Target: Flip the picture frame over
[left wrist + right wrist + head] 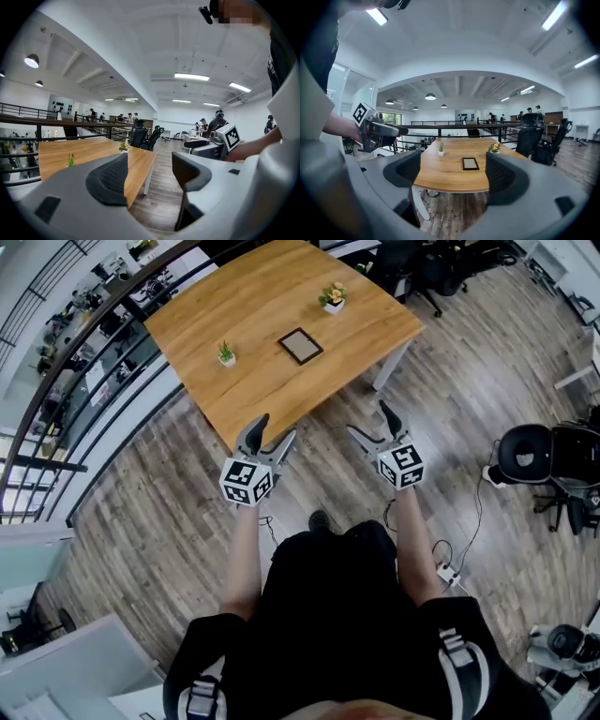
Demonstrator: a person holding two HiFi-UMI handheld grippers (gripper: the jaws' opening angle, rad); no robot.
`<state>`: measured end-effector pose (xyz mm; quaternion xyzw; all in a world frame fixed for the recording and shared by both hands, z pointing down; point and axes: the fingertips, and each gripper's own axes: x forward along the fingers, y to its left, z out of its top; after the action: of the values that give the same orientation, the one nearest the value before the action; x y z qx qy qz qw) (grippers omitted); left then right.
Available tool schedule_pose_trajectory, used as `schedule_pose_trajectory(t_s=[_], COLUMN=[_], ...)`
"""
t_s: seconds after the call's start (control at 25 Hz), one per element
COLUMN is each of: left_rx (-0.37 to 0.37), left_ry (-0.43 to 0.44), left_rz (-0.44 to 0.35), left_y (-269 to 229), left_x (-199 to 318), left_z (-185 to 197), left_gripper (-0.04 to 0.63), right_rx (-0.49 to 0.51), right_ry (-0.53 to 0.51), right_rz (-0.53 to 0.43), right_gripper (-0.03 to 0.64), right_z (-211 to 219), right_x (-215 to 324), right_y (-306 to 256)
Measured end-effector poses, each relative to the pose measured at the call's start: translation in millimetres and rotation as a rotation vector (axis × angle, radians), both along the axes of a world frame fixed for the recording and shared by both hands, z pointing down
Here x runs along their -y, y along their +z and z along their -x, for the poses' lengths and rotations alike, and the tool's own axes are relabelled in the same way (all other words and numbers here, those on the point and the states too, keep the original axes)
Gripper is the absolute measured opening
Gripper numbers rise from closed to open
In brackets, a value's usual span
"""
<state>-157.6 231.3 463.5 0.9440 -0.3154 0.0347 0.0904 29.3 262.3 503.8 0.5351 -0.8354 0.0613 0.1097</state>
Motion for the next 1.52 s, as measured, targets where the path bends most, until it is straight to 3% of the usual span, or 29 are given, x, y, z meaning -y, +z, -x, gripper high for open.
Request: schedule_pose_trajectory(t_s=[0.36, 0.68, 1.52], left_rx=[0.012, 0.014, 0.016], left_ry=[0.001, -0.024, -0.219], left_rz=[0.02, 0.015, 0.057], left_y=[11.5, 4.2, 9.4], left_x=[15.5, 50.7, 127.9], left_z=[-7.8, -35.1, -73.8], left_gripper=[0.298, 0.298, 0.298], right_rx=[0.001, 0.006, -0.009], right_ry=[0.016, -0.015, -0.204], right_rz=[0.021, 0.021, 0.047], right_gripper=[0.425, 0.422, 0.414], right_z=[-10.4, -39.2, -86.4], right_x=[7.5, 54.6, 167.1], right_y=[8.0, 2.3, 6.2])
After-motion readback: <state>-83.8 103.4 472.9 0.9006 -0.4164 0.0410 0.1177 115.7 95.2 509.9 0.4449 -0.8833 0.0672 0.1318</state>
